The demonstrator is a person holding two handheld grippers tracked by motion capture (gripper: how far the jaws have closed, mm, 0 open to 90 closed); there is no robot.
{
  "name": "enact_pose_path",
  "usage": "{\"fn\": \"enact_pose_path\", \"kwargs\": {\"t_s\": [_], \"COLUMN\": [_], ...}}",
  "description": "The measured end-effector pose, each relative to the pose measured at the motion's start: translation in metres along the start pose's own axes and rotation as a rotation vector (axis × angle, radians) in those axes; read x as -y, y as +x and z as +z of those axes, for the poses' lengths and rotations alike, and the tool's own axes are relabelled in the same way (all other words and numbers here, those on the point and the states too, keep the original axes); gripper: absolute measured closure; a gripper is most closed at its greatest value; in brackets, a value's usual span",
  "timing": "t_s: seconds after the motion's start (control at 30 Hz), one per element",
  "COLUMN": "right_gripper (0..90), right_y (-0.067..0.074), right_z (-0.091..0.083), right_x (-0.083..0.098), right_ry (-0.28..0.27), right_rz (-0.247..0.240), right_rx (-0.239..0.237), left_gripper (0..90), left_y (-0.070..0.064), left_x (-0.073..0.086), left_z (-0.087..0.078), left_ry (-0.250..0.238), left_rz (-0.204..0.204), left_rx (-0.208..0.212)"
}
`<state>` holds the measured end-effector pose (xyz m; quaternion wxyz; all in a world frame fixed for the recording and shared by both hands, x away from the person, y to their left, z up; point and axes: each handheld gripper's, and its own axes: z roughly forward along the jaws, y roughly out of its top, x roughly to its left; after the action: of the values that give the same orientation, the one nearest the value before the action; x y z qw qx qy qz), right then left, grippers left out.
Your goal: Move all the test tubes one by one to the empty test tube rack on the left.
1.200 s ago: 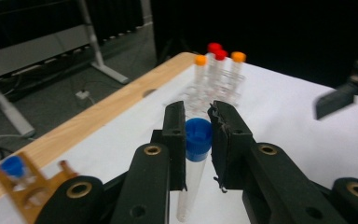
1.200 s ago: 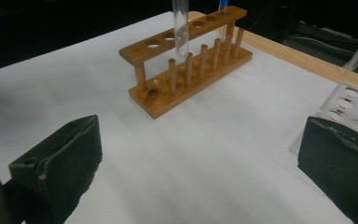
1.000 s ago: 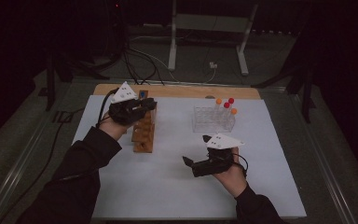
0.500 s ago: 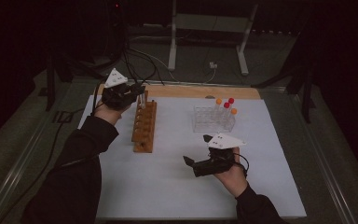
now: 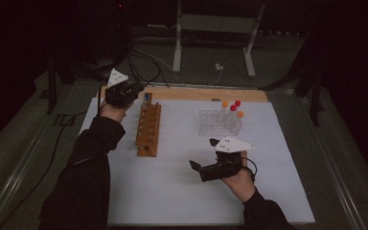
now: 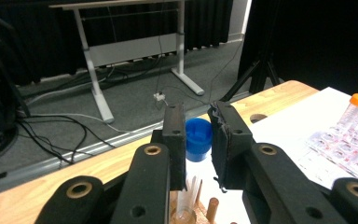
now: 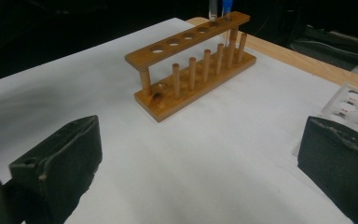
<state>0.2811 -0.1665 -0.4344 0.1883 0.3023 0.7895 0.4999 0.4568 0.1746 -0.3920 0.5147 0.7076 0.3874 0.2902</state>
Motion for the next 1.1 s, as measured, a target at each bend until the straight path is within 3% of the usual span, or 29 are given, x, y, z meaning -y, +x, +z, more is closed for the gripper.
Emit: {"fn": "enact_pose_path", "kwargs": {"t_s": [0.4,0.53,0.77,1.1], "right_gripper": [0.0,0.0,0.0,0.0], "right_y": [-0.001,-0.001,-0.002,-0.002], "right_z": [-0.001,-0.001,-0.001,-0.002], "right_x": [0.001,0.001,0.001,0.001], "right_ry": [0.002,0.002,0.002,0.001], "right_rz": [0.001,0.001,0.006,0.006], "right_rx": [-0.007,-0.009,-0.015,-0.02], "left_gripper": [77.7,77.7,77.7,77.5], "left_y": [0.001,0.001,0.001,0.002], "left_x": [0.03,0.038,0.048,0.052], "left_z": [0.022,0.027,0.032,0.034], "left_ry": [0.049,0.079,0.092,0.114], "left_rz": [-0.039,-0.036,-0.055,-0.045], "left_rx": [-0.009,-0.011,-0.012,-0.017]}}
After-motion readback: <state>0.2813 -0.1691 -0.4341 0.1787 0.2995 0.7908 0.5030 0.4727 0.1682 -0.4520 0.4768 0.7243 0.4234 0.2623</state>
